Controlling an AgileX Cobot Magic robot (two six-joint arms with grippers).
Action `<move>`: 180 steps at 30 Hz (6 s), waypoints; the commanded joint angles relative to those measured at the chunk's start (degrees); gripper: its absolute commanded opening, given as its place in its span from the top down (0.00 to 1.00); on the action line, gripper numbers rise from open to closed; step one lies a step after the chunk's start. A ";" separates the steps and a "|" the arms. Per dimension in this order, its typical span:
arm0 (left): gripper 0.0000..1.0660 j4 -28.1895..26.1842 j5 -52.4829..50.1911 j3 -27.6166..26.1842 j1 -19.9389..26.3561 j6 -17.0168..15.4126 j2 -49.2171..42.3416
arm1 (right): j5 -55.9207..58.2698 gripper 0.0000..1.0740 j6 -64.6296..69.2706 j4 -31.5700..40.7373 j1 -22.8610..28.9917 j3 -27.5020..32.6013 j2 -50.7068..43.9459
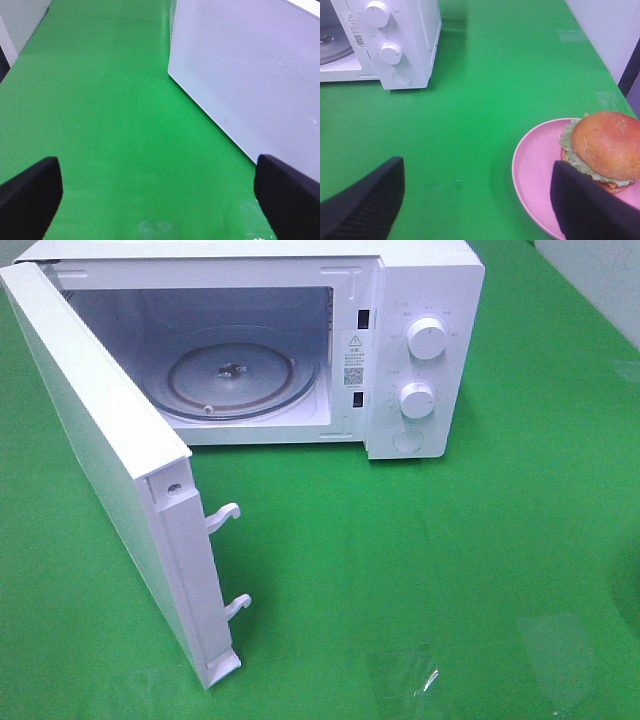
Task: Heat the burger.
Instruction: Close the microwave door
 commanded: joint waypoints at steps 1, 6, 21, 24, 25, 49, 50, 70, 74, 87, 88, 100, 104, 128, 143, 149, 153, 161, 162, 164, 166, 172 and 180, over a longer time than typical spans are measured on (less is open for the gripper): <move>0.08 -0.17 -0.74 0.00 0.06 -0.23 -0.23 | -0.46 0.29 -0.29 0.00 -0.23 0.23 -1.55; 0.08 -0.17 -0.74 0.00 0.06 -0.29 -0.23 | -0.46 0.29 -0.29 0.00 -0.23 0.23 -1.55; 0.16 -2.29 -9.34 -2.18 0.06 -0.29 -0.23 | -0.46 0.29 -0.29 0.00 -0.23 0.23 -1.55; 0.32 -2.18 -17.76 0.06 0.06 -0.29 -0.23 | -0.46 0.29 -0.29 0.00 -0.23 0.23 -1.55; 0.32 -2.18 -17.76 0.06 0.06 -0.29 -0.23 | -0.46 0.29 -0.29 0.00 -0.23 0.23 -1.55; 1.00 -2.06 -48.70 10.08 0.06 0.17 22.06 | -0.46 0.29 -0.29 0.00 -0.23 0.23 -1.55; 1.00 -2.06 -53.80 10.08 0.06 0.17 26.07 | -0.46 0.29 -0.29 0.00 -0.23 0.23 -1.55; 1.00 4.07 -89.04 15.70 -0.06 -0.52 52.88 | -0.46 0.29 -0.29 0.00 -0.23 0.23 -1.55; 1.00 10.49 -94.25 15.70 -0.86 -3.61 57.81 | -0.46 0.29 -0.29 0.00 -0.23 0.23 -1.55; 1.00 18.79 -105.83 15.36 -8.19 -8.48 73.91 | -0.46 0.29 -0.29 0.00 -0.23 0.23 -1.55; 1.00 17.99 -107.03 15.36 -9.85 -8.48 75.40 | -0.46 0.29 -0.29 0.00 -0.23 0.23 -1.55; 1.00 17.99 -109.89 14.15 -17.48 -7.79 81.07 | -0.46 0.29 -0.29 0.00 -0.23 0.23 -1.55; 1.00 17.59 -109.66 11.34 -20.86 -7.79 83.71 | -0.46 0.29 -0.29 0.00 -0.23 0.23 -1.55; 1.00 7.22 -108.58 -5.04 -34.72 -5.33 97.29 | -0.46 0.29 -0.29 0.00 -0.23 0.23 -1.55; 1.00 4.58 -103.65 -19.31 -37.13 -6.07 106.63 | -0.46 0.29 -0.29 0.00 -0.23 0.23 -1.55; 1.00 4.07 -101.99 -23.89 -37.82 -6.07 109.43 | -0.46 0.29 -0.29 0.00 -0.23 0.23 -1.55; 1.00 2.41 -99.58 -29.11 -38.79 -5.84 112.36 | -0.46 0.29 -0.29 0.00 -0.23 0.23 -1.55; 1.00 1.72 -98.49 -33.40 -39.25 -5.61 115.39 | -0.46 0.29 -0.29 0.00 -0.23 0.23 -1.55; 1.00 1.60 -97.23 -34.84 -39.25 -4.76 116.25 | -0.46 0.29 -0.29 0.00 -0.23 0.23 -1.55; 1.00 0.97 -95.23 -36.73 -39.25 -3.72 117.06 | -0.46 0.29 -0.29 0.00 -0.23 0.23 -1.55; 1.00 0.40 -93.79 -38.16 -39.25 -2.92 117.80 | -0.46 0.29 -0.29 0.00 -0.23 0.23 -1.55; 1.00 -0.74 -94.08 -39.30 -39.42 -2.92 117.97 | -0.46 0.29 -0.29 0.00 -0.23 0.23 -1.55; 1.00 -0.57 -88.01 -39.25 -41.94 -2.86 115.74 | -0.46 0.29 -0.29 0.00 -0.23 0.23 -1.55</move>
